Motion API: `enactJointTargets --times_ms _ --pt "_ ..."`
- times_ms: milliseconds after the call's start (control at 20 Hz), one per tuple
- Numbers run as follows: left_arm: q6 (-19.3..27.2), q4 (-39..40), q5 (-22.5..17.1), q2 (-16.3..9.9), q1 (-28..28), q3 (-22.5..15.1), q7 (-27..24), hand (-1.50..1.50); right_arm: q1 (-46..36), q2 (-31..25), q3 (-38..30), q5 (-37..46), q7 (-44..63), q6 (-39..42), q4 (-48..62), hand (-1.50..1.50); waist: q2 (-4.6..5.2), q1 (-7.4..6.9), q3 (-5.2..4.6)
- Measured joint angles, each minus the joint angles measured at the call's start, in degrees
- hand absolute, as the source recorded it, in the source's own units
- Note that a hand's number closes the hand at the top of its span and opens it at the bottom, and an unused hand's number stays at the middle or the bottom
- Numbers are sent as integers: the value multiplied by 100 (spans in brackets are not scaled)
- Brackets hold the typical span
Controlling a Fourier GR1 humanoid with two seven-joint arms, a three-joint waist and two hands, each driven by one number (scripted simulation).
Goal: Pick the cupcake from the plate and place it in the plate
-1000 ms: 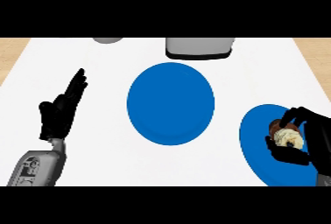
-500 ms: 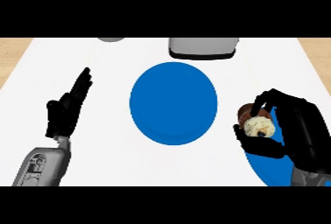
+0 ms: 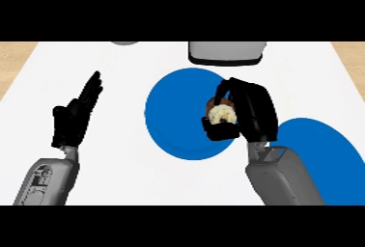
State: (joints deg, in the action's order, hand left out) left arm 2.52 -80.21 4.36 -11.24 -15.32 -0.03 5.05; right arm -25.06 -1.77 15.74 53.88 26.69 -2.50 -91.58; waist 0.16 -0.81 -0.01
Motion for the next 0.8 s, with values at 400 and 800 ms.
enactJointTargets --times_ms 400,800 --pt "-85 -60 2 -19 -79 48 110 0 -1158 150 449 223 357 -536 2258 150 11 -50 0" --pt "-45 -84 115 129 -99 -74 89 0 -1904 173 687 -1265 310 -1695 4267 -150 51 -195 6"
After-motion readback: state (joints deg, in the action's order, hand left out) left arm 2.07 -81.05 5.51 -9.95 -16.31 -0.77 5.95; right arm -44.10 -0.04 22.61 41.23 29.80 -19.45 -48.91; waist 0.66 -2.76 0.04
